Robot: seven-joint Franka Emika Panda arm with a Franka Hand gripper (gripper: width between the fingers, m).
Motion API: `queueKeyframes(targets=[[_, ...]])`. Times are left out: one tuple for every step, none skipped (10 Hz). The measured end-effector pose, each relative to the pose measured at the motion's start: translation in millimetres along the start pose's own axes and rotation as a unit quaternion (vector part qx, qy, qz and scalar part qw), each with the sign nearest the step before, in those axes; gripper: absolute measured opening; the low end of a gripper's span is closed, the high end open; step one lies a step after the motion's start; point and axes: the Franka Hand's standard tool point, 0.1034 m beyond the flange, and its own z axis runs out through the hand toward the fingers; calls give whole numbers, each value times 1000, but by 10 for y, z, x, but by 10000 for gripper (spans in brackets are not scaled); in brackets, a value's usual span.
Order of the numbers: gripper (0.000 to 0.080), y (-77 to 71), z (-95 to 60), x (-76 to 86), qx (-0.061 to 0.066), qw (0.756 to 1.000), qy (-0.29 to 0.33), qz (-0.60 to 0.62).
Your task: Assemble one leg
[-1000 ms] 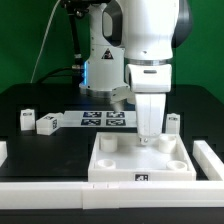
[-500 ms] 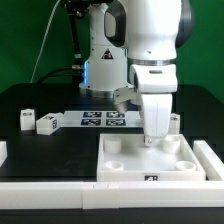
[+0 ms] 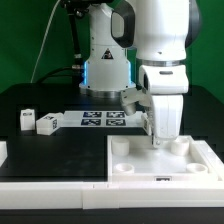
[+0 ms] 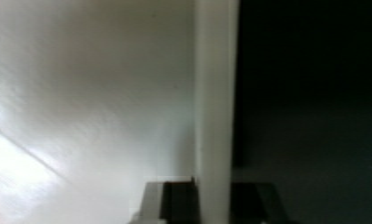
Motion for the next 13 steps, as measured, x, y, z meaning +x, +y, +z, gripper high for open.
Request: queueKeyframes(targets=[[137,-1,1,-2,0,1000,0,0],[272,-1,1,-3,0,1000,0,0],[272,-2,1,-4,0,1000,0,0],[473,-3,2,-4,0,1000,0,0],[588,-4,2,-4,0,1000,0,0],[637,-5,3,-4,0,1000,0,0],[637,-6,3,-5,1,1000,0,0],[646,-7,3,-5,1,1000,0,0],[646,-8,4,-5,1,1000,0,0],[648,-10,4,-5,1,1000,0,0],[648,-46,-39,-8,0,1000,-1,30],[648,-116,-140,1,-4,998,-2,64],[648,-209,-280,38,-15,995,-1,95]])
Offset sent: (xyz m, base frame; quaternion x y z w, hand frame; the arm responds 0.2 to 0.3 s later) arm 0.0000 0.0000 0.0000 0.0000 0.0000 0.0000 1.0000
